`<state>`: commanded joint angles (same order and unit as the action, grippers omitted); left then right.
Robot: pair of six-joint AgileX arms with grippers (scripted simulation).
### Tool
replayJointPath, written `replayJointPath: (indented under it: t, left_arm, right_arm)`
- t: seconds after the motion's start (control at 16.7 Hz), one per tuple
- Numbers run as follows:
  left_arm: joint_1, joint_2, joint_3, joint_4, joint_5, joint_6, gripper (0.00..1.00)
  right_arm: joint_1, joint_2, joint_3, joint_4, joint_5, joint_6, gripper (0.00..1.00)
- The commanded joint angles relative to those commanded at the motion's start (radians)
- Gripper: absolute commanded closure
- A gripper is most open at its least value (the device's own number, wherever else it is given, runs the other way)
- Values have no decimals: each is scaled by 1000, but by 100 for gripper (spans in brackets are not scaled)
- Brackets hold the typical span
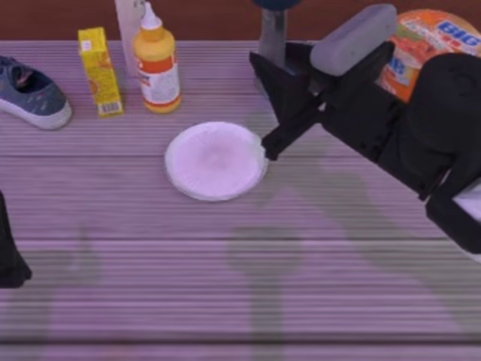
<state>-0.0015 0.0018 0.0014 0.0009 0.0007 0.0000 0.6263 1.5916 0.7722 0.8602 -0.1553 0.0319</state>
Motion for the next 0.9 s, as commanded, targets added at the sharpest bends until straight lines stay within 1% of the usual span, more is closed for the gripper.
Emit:
replayJointPath:
  t: [0.12, 0.3, 0.9]
  left_arm:
    - [-25, 33, 24, 16, 12, 0, 0]
    - [-101, 163, 105, 72, 44, -1, 0]
    - [-458, 898, 521, 367, 185, 0, 0]
  right_arm:
    - [0, 0, 0, 0, 0, 0, 100]
    - [0, 0, 0, 0, 0, 0, 100]
    - [0, 0, 0, 0, 0, 0, 100]
